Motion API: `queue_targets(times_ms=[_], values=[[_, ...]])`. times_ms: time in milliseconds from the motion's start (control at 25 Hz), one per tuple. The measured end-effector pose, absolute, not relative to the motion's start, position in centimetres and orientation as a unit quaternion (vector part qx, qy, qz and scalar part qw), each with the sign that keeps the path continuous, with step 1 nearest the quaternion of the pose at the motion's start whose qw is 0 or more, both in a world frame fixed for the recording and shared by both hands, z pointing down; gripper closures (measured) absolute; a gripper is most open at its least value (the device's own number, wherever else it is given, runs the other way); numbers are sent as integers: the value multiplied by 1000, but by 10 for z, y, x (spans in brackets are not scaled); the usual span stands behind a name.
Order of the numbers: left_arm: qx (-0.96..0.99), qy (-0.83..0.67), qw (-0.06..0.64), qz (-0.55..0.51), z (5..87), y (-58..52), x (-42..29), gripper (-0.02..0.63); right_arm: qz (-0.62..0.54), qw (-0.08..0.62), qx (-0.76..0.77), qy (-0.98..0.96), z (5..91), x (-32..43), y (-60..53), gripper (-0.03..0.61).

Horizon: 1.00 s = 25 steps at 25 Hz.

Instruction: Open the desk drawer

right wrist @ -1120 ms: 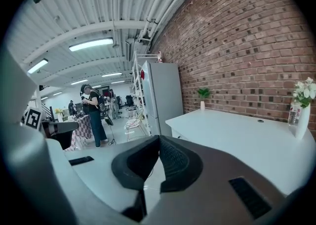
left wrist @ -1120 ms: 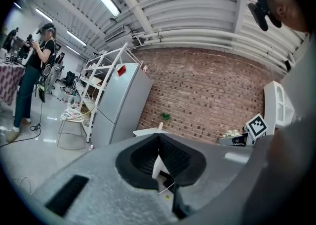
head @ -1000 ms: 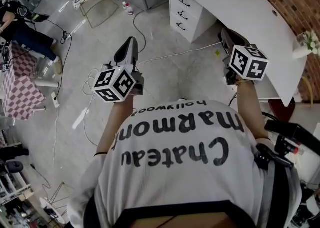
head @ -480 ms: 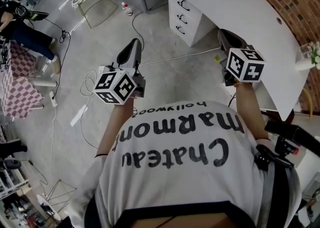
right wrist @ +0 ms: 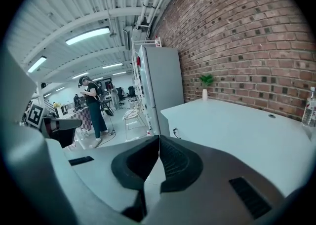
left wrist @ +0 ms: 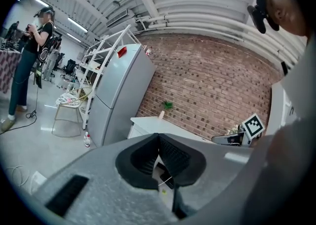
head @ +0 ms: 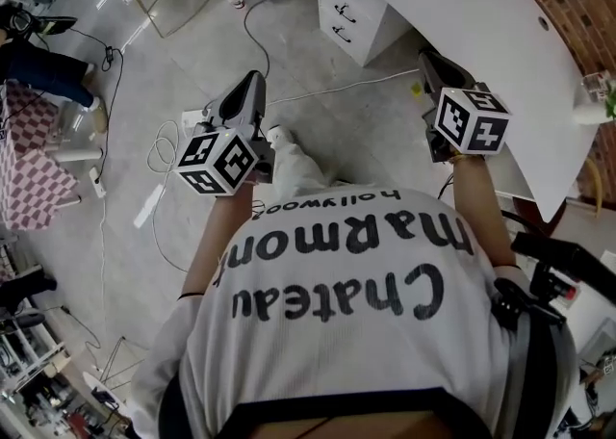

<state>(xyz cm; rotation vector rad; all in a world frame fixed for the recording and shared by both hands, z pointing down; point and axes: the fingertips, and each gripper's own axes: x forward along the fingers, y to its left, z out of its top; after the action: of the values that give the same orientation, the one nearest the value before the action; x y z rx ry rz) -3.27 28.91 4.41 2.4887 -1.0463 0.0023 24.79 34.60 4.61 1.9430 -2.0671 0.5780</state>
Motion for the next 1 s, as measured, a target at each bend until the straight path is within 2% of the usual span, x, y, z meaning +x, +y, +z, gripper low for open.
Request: queue_targets(times_ms=[480, 720, 880, 1000], values=[[922, -311, 231, 22, 71, 180, 9, 600, 245, 117, 718, -641, 80, 283, 292, 565], [922, -296, 245, 46, 101, 105, 1, 600, 264, 130, 714, -635, 108, 261, 223, 564], [920, -323, 219, 23, 105, 56, -22, 600, 284, 150, 697, -641, 130, 239, 172, 564], [917, -335, 213, 44, 118, 26, -41, 600, 293, 163, 680, -652, 144, 218, 138, 563]])
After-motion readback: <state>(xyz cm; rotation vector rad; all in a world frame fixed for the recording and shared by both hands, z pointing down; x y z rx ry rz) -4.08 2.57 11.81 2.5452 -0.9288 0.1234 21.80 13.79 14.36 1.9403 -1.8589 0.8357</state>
